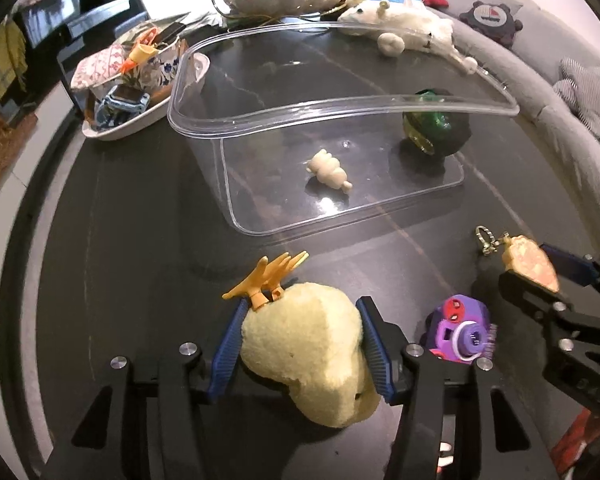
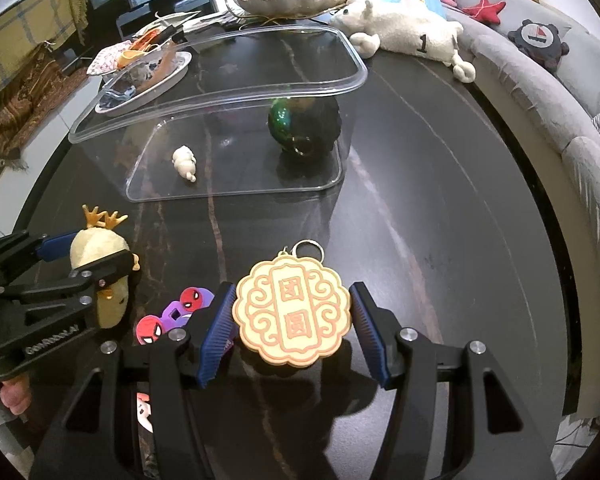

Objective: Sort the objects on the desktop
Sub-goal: 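Carry the duck in the left tool and keychain in the right tool over the clear box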

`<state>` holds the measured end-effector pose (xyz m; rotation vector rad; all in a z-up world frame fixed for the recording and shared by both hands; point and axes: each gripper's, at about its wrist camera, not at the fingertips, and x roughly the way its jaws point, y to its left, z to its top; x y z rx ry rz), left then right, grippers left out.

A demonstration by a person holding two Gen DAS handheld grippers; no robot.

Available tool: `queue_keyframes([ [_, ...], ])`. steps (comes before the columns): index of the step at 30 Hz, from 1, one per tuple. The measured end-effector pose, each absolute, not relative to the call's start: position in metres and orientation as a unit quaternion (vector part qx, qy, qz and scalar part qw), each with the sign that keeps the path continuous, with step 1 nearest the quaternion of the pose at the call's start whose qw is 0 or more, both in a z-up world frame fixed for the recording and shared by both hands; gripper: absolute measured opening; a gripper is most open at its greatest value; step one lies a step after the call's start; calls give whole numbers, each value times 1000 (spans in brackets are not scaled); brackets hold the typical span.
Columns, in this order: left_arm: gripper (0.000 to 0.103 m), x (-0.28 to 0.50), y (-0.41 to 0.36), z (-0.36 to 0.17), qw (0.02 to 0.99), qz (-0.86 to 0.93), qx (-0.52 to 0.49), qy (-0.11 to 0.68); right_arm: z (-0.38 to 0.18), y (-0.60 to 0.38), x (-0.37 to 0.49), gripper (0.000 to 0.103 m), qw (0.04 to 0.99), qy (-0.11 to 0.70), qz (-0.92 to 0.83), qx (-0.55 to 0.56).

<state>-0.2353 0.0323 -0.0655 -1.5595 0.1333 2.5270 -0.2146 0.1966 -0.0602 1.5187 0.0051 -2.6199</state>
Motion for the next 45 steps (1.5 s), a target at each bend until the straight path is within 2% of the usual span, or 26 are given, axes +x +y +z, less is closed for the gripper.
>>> queue_keyframes([
  [16,51,-220,32,-40,89,862,-495,60,-48,190,-209,55,62,3,-870,490],
  [45,51,-163,21,33,100,897,-428,54,26,160,-162,55,87,14,-904,418],
])
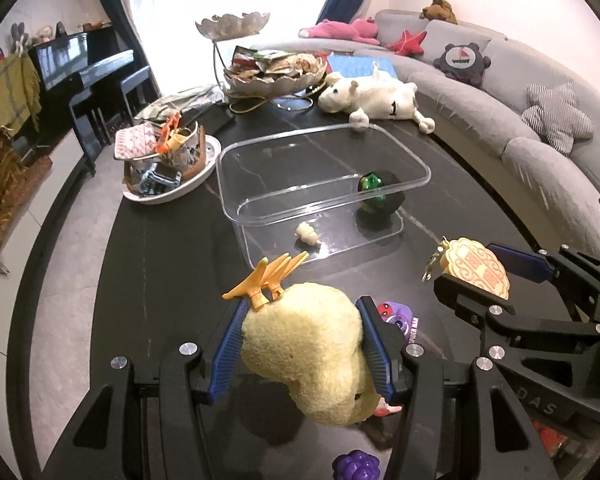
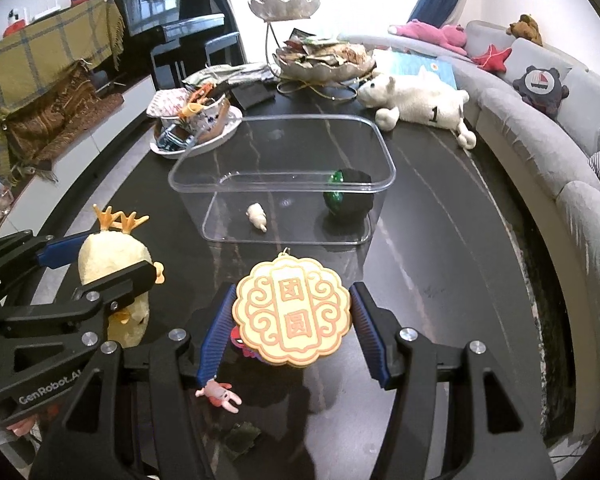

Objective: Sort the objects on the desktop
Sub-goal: 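Carry the duck in the left tool and keychain in the right tool over the clear box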

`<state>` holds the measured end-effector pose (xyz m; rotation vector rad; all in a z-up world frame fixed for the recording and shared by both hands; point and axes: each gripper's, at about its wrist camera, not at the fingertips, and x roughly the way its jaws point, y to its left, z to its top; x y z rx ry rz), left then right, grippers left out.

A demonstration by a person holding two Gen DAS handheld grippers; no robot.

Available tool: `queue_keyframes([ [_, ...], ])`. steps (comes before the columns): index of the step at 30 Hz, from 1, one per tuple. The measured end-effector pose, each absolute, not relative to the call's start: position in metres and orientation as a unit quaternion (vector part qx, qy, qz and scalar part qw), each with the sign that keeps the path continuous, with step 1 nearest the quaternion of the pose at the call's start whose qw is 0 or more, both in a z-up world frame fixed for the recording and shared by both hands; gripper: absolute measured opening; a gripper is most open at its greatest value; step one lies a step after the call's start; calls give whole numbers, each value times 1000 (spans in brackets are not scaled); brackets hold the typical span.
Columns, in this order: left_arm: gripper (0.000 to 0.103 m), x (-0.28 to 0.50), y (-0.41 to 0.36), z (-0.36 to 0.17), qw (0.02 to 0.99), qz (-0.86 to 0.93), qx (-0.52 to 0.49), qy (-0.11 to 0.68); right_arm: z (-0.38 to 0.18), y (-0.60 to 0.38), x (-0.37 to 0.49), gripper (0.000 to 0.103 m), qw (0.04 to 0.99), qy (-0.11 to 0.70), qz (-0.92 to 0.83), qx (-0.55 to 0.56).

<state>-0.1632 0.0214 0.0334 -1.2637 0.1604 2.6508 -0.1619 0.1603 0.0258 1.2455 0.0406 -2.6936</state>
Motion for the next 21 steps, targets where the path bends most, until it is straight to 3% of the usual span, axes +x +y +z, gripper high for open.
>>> queue_keyframes([
  [21,51,-155,14,75,97,911,-399,35,78,155,-148,55,87,22,-926,366],
])
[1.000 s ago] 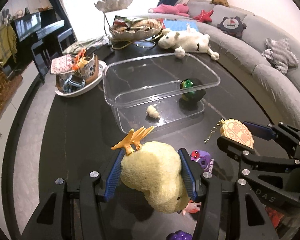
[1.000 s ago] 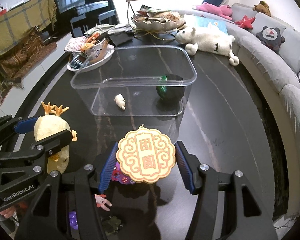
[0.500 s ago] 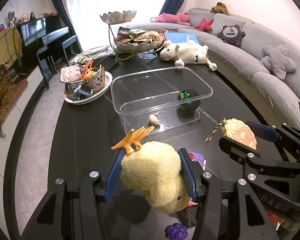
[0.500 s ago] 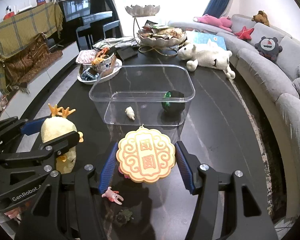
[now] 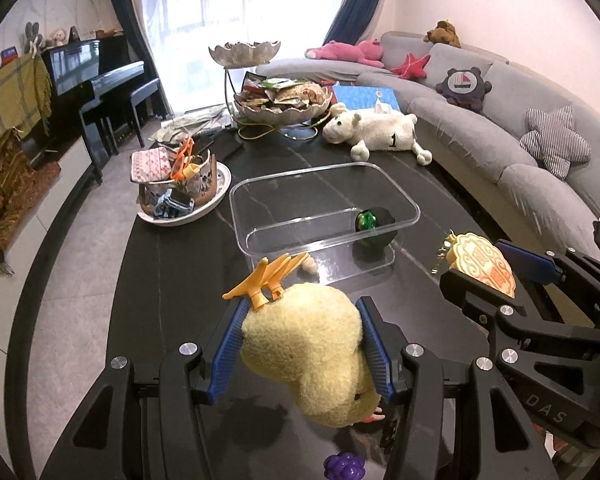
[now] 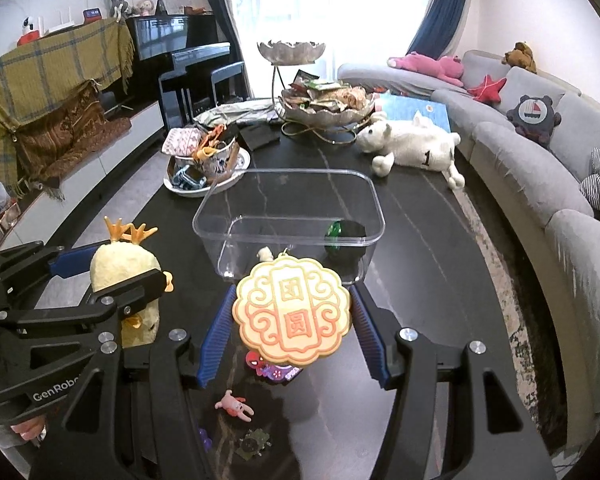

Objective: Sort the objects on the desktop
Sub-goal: 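Carry the duck in the left tool and keychain in the right tool over the clear box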

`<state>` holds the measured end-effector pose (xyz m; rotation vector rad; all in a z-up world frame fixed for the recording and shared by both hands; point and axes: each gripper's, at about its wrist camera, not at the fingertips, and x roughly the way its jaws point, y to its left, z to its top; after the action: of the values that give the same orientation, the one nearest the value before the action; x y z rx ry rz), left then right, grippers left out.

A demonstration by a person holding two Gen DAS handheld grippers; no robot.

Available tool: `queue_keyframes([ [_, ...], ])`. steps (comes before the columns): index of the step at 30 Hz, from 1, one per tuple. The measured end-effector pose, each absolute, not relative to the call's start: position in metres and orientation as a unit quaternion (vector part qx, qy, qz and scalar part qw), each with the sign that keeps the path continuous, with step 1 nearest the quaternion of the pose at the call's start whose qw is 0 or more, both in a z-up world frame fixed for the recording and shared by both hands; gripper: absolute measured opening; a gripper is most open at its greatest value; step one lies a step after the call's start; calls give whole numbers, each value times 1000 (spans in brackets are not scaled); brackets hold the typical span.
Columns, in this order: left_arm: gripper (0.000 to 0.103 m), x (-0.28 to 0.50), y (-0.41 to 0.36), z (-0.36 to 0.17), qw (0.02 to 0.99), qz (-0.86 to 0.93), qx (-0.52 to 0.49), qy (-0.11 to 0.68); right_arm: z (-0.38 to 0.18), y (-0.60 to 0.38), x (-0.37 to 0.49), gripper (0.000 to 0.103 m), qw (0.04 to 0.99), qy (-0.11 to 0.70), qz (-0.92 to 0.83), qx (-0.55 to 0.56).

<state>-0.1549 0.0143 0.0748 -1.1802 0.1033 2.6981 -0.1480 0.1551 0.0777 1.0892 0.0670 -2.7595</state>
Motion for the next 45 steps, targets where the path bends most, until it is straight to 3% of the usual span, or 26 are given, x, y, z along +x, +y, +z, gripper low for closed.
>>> queue_keyframes([
  [45,51,-256,19,84,91,908,-405,50,89,155,-245,55,83,49,-928,360],
])
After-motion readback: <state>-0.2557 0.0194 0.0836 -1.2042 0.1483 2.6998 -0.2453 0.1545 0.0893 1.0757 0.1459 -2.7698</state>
